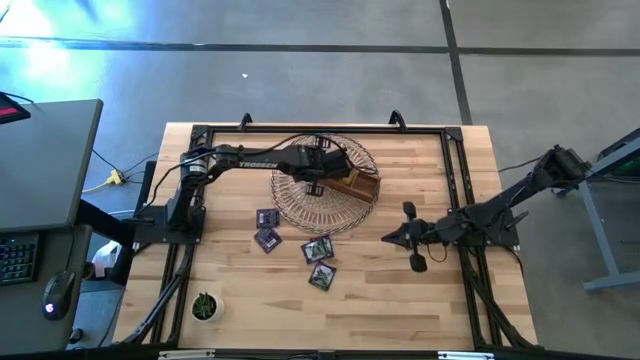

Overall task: Pick & Place Tea
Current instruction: Put the white tea bag into the left section of the wooden organizer, then put the purple tea bag into the right section of the wooden organizer

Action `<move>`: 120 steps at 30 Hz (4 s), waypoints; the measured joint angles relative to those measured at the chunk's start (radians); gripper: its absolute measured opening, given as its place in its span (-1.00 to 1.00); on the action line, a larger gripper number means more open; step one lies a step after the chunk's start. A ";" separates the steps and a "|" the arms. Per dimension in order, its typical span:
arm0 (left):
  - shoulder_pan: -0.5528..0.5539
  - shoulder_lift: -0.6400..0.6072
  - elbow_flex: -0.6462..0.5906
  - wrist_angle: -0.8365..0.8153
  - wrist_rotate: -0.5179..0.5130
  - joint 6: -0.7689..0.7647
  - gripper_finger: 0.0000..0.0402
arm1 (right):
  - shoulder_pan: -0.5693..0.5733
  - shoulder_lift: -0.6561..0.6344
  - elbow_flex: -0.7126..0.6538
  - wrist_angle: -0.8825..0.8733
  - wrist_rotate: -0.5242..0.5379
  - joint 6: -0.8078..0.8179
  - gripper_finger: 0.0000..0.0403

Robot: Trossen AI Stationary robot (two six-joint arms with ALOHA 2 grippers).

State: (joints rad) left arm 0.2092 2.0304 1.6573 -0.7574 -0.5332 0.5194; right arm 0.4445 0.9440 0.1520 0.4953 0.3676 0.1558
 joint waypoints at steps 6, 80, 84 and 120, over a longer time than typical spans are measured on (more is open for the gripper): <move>0.000 0.000 0.000 0.000 -0.035 -0.001 -0.40 | 0.000 0.000 0.000 0.000 0.000 0.000 -1.00; -0.551 -0.281 -0.753 0.529 0.285 -0.991 -0.18 | -0.255 0.850 0.650 -0.160 -0.120 0.472 -0.53; -0.550 -0.280 -0.754 0.532 0.275 -0.990 -0.18 | -0.255 0.903 0.659 -0.121 -0.141 0.507 -0.55; -0.536 -0.205 -0.754 0.718 0.200 -0.997 -0.18 | -0.255 1.006 0.690 0.086 -0.228 0.449 -0.90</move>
State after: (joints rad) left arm -0.3271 1.8252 0.9035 -0.0391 -0.3337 -0.4777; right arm 0.1898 1.9501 0.8425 0.5809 0.1395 0.6046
